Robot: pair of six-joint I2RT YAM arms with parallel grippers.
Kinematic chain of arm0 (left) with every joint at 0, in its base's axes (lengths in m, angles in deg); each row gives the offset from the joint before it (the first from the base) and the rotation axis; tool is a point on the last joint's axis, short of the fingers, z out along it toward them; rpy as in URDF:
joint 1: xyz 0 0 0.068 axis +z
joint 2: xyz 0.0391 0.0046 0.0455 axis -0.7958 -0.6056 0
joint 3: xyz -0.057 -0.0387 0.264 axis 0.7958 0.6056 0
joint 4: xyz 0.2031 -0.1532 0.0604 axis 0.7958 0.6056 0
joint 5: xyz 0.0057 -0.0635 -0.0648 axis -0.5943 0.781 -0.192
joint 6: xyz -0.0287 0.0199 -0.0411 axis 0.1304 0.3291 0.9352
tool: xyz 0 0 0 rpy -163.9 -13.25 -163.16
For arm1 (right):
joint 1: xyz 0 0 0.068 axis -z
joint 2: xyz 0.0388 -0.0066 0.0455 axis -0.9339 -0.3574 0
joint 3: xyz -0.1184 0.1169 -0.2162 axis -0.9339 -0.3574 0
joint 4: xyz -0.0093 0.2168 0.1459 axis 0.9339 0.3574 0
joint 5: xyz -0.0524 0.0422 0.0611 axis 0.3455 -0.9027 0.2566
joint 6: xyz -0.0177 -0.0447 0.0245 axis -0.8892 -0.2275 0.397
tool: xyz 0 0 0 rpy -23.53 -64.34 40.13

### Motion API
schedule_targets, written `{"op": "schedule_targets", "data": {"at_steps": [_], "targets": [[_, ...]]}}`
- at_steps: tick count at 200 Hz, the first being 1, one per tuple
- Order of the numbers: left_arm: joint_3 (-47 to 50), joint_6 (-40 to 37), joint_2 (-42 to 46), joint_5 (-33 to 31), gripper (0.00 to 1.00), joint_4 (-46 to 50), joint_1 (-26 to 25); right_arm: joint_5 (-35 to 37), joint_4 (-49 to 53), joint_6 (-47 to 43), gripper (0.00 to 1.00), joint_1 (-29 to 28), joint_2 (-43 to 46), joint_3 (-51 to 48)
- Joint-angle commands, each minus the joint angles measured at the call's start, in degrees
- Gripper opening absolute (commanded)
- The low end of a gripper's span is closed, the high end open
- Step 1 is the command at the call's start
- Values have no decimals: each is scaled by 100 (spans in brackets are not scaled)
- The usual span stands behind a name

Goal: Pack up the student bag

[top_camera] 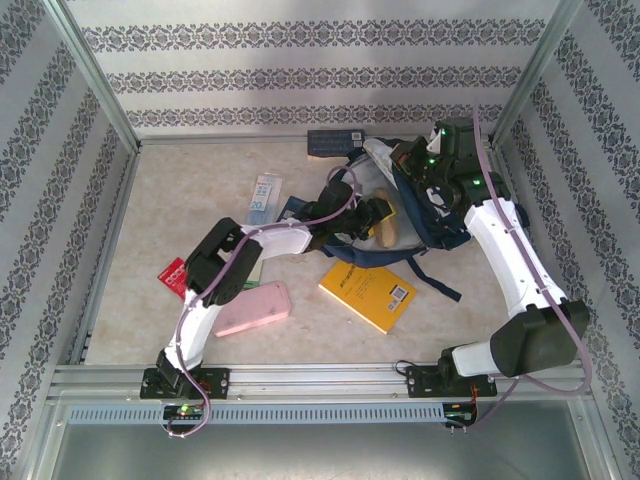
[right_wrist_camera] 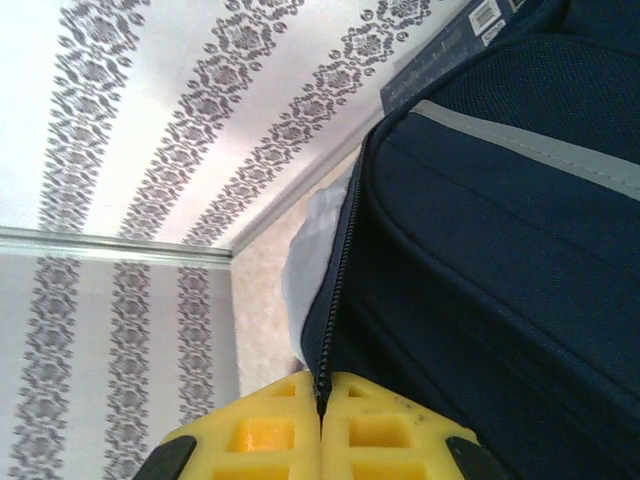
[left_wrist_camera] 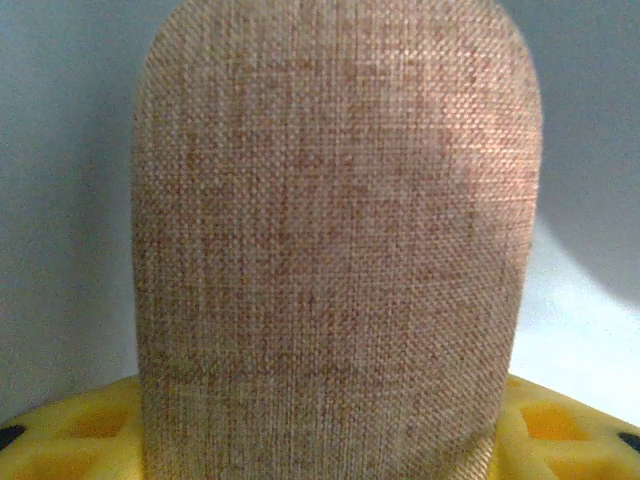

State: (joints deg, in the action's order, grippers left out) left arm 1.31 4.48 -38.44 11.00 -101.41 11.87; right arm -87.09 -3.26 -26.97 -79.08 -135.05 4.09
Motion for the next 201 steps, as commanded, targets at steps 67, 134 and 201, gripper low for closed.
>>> {"op": "schedule_targets", "data": {"at_steps": [67,134,201], "targets": [[-3672,-265,-1923,-413,15,909,-14,-304,-1176,956,0,-425,102,747],[-5179,-869,-2570,209,88,1480,-23,-489,-1069,749,0,-278,-23,883],[-4139,-1400,-1662,327,100,1402,-1,-432,-867,340,0,178,215,647]]}}
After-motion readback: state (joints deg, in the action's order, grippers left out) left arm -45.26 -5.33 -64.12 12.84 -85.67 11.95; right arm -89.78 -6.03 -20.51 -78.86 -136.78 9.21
